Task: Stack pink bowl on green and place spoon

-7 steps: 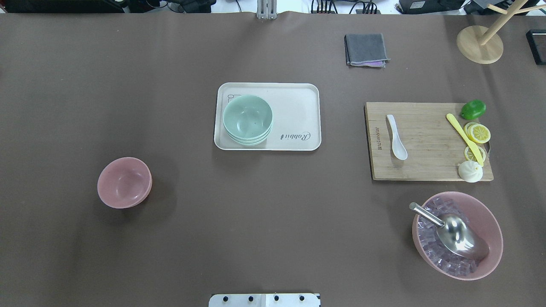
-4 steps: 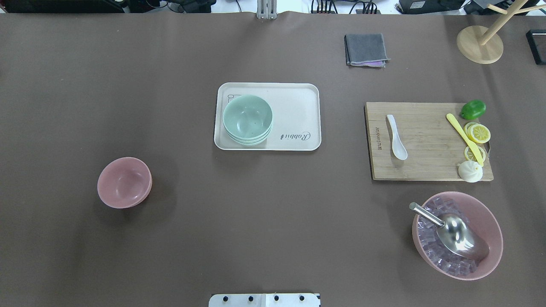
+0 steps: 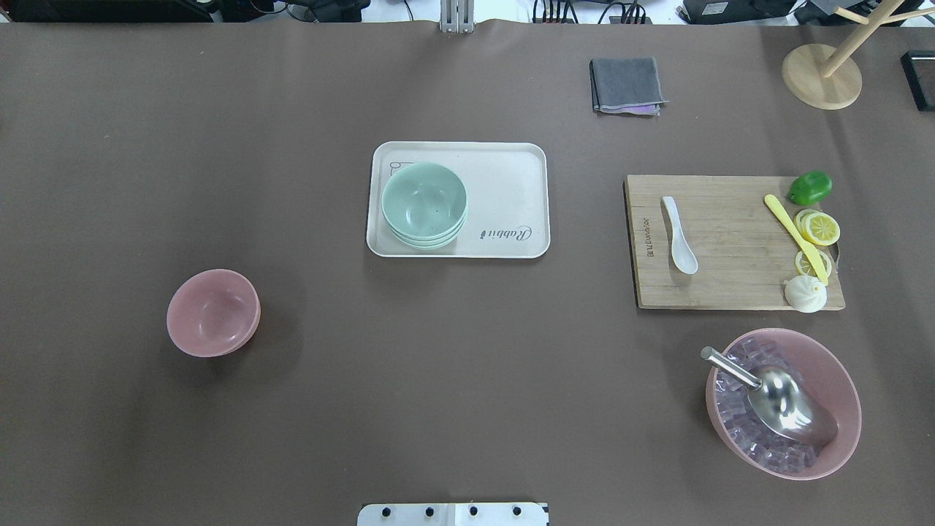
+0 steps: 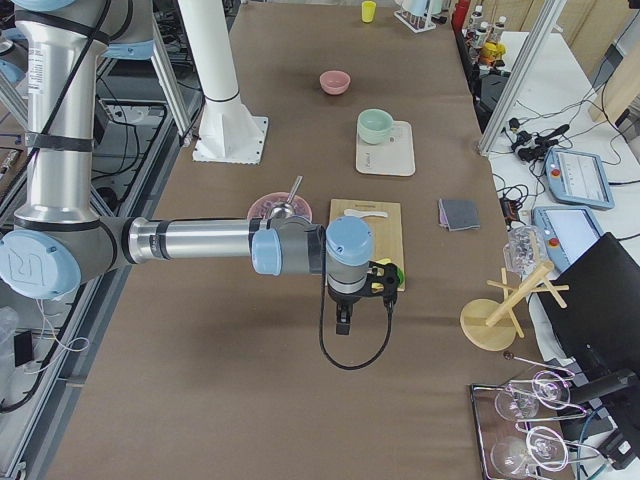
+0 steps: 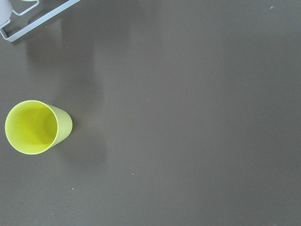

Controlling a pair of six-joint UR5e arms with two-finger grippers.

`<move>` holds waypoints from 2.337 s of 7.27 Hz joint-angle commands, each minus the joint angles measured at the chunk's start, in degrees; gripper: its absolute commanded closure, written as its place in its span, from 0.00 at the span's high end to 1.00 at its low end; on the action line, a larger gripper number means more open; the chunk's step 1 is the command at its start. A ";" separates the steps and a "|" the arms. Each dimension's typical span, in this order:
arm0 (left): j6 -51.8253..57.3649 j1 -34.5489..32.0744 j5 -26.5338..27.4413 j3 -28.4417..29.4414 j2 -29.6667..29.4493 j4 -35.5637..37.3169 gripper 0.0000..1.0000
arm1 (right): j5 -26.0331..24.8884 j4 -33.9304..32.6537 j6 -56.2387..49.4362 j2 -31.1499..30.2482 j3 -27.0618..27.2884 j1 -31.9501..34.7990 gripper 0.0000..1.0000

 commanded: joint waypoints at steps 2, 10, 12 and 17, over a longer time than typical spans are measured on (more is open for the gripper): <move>0.05 0.01 0.01 -0.06 -0.15 0.00 0.98 | 1.09 0.16 0.38 -0.48 0.49 0.00 1.00; 0.05 0.28 -0.08 -0.06 -0.15 0.00 0.98 | 1.79 0.16 0.82 -0.48 0.58 -0.09 1.00; 0.05 0.37 -0.08 -0.06 -0.15 0.00 0.98 | 1.79 0.25 0.73 -0.48 0.58 -0.09 1.00; -10.22 5.98 -5.70 -5.67 -4.54 -6.66 0.98 | 1.79 0.25 0.91 0.22 0.76 -0.09 1.00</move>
